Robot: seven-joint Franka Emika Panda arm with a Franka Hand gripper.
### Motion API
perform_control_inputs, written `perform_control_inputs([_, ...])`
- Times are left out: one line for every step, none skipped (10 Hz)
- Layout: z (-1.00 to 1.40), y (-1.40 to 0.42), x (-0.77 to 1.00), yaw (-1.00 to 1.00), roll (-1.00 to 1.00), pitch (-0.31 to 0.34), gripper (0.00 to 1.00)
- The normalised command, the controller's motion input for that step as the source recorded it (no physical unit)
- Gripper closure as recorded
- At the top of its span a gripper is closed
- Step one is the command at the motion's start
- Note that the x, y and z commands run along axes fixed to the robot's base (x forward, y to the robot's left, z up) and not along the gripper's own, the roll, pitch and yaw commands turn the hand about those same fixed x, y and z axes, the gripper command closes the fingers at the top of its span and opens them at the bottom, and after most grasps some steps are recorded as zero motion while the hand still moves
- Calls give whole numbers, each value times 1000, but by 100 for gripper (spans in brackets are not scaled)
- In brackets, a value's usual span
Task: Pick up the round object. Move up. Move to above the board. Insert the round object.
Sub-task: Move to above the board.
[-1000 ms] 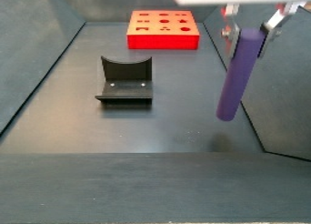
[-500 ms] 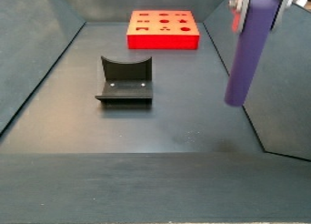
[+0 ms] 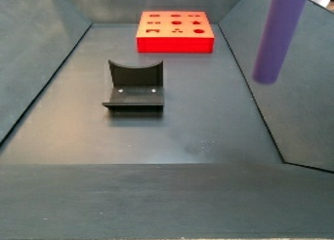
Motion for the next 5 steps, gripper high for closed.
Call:
perform_control_inputs([207,3,5,-9,40,91,100])
perform_control_inputs([69,-1000,208,9,123,-109,100])
perform_control_inputs([58,-1000,208,22,131,-118,100])
perform_control_inputs([60,-1000,204,27,125,-119,100])
perform_control_inputs([59,-1000,198,4,55,-117,100])
